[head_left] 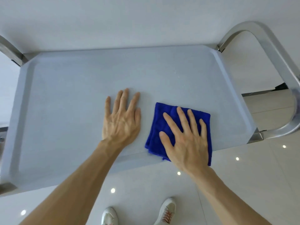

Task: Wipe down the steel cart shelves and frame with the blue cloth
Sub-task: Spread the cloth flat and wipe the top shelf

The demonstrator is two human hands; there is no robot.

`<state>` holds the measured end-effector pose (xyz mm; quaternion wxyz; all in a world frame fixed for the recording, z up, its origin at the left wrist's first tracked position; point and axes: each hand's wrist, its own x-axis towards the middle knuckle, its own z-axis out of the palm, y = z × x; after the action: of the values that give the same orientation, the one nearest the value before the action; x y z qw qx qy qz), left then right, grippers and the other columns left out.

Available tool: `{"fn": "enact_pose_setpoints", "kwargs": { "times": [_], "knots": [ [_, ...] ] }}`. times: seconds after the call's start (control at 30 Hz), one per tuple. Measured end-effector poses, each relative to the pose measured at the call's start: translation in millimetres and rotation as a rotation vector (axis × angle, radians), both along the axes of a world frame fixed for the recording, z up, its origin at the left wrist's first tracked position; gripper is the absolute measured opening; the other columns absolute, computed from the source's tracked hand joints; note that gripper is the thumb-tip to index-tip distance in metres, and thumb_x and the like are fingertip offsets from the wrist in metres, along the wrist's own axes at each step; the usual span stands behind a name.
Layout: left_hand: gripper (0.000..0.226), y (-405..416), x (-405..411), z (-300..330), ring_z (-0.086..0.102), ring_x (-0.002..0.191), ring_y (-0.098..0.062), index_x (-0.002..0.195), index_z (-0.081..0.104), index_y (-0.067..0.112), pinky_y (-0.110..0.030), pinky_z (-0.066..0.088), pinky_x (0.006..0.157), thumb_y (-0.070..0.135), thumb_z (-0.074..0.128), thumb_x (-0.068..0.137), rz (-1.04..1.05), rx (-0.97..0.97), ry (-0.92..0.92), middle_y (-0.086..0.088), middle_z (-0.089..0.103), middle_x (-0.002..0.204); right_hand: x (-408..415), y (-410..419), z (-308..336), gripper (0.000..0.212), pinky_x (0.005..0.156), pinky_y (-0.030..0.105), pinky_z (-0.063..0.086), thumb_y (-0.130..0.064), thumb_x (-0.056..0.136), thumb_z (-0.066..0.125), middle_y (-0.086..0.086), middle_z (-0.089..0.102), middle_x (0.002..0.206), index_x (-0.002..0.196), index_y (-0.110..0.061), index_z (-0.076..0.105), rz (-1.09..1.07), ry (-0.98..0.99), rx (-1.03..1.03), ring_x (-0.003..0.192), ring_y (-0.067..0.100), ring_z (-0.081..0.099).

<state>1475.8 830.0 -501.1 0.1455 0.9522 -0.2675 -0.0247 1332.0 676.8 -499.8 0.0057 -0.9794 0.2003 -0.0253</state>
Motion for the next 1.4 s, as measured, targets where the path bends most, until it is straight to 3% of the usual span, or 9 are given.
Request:
{"fn": "enact_pose_setpoints", "kwargs": {
  "times": [0.27, 0.47, 0.6, 0.77, 0.9, 1.1, 1.2, 1.3, 1.4],
  "knots": [
    [0.052, -7.2, -2.0, -5.7, 0.017, 0.150, -0.020, 0.154, 0.026, 0.032, -0.047, 0.007, 0.123, 0.037, 0.025, 0.102, 0.039, 0.064, -0.031, -0.006, 0.025, 0.162, -32.0, -72.4, 1.3, 0.054, 0.119, 0.053, 0.023, -0.059, 0.099, 0.032, -0.003, 0.031, 0.162, 0.149, -0.042, 0.038, 0.176, -0.004, 0.064, 0.150, 0.024, 0.026],
    [0.053, -13.3, -5.0, -8.7, 0.014, 0.151, -0.018, 0.155, 0.023, 0.033, -0.047, 0.005, 0.123, 0.040, 0.020, 0.102, 0.056, 0.082, -0.039, -0.003, 0.023, 0.163, -10.0, -167.2, 11.7, 0.062, 0.119, 0.055, 0.017, -0.065, 0.095, 0.022, -0.001, 0.025, 0.164, 0.153, -0.043, 0.028, -0.052, 0.123, 0.039, 0.150, 0.027, 0.021],
    [0.053, -11.4, -2.6, -9.3, 0.011, 0.152, -0.016, 0.154, 0.021, 0.035, -0.046, 0.003, 0.123, 0.042, 0.018, 0.102, 0.062, 0.075, -0.033, -0.001, 0.021, 0.164, 60.9, -141.1, 7.3, 0.067, 0.119, 0.062, 0.005, -0.069, 0.095, 0.016, 0.003, 0.009, 0.167, 0.156, -0.041, 0.013, -0.283, 0.119, 0.142, 0.153, 0.031, 0.005],
    [0.054, -7.2, 0.5, -11.0, 0.008, 0.152, -0.015, 0.155, 0.018, 0.036, -0.046, 0.002, 0.123, 0.043, 0.015, 0.101, 0.055, 0.075, -0.026, 0.001, 0.017, 0.165, 45.5, -37.0, 3.0, 0.063, 0.119, 0.060, 0.010, -0.064, 0.097, 0.029, 0.004, 0.022, 0.165, 0.154, -0.039, 0.029, 0.057, 0.034, 0.090, 0.152, 0.033, 0.014],
    [0.053, -4.2, -3.1, -12.7, 0.006, 0.152, -0.014, 0.155, 0.015, 0.038, -0.045, 0.000, 0.123, 0.044, 0.013, 0.102, 0.051, 0.065, -0.019, 0.001, 0.016, 0.165, -26.9, -35.3, 0.2, 0.056, 0.119, 0.057, 0.018, -0.062, 0.098, 0.032, -0.003, 0.026, 0.164, 0.151, -0.043, 0.033, 0.279, 0.048, 0.112, 0.152, 0.026, 0.019],
    [0.055, -11.7, -4.4, -10.2, 0.009, 0.152, -0.016, 0.155, 0.020, 0.035, -0.045, 0.001, 0.123, 0.044, 0.013, 0.102, 0.053, 0.062, -0.015, -0.001, 0.018, 0.164, -74.9, -146.5, 19.6, 0.061, 0.117, 0.056, 0.024, -0.062, 0.092, 0.031, -0.001, 0.036, 0.159, 0.146, -0.039, 0.045, -0.109, 0.110, 0.070, 0.146, 0.029, 0.032],
    [0.055, -14.0, -3.5, -8.7, 0.009, 0.152, -0.016, 0.155, 0.020, 0.035, -0.045, 0.001, 0.123, 0.044, 0.013, 0.101, 0.060, 0.071, -0.021, -0.001, 0.019, 0.164, -45.7, -169.0, 20.0, 0.066, 0.116, 0.058, 0.022, -0.064, 0.092, 0.021, 0.001, 0.028, 0.163, 0.152, -0.039, 0.034, -0.259, 0.153, 0.020, 0.149, 0.031, 0.022],
    [0.056, -13.3, -3.5, -7.7, 0.008, 0.152, -0.015, 0.155, 0.020, 0.034, -0.045, 0.001, 0.123, 0.044, 0.012, 0.100, 0.061, 0.080, -0.015, 0.000, 0.018, 0.164, 8.7, -158.9, 12.5, 0.066, 0.118, 0.062, 0.011, -0.065, 0.095, 0.015, 0.002, 0.013, 0.167, 0.155, -0.040, 0.017, -0.329, 0.177, 0.076, 0.152, 0.033, 0.007],
    [0.056, -13.8, -3.8, -5.5, 0.010, 0.152, -0.015, 0.155, 0.022, 0.034, -0.045, 0.001, 0.123, 0.043, 0.014, 0.100, 0.068, 0.070, -0.015, 0.000, 0.019, 0.164, 57.6, -120.6, 10.7, 0.064, 0.119, 0.062, 0.005, -0.064, 0.097, 0.022, 0.002, 0.011, 0.167, 0.156, -0.040, 0.016, -0.241, 0.143, 0.110, 0.153, 0.032, 0.005]
  ]
}}
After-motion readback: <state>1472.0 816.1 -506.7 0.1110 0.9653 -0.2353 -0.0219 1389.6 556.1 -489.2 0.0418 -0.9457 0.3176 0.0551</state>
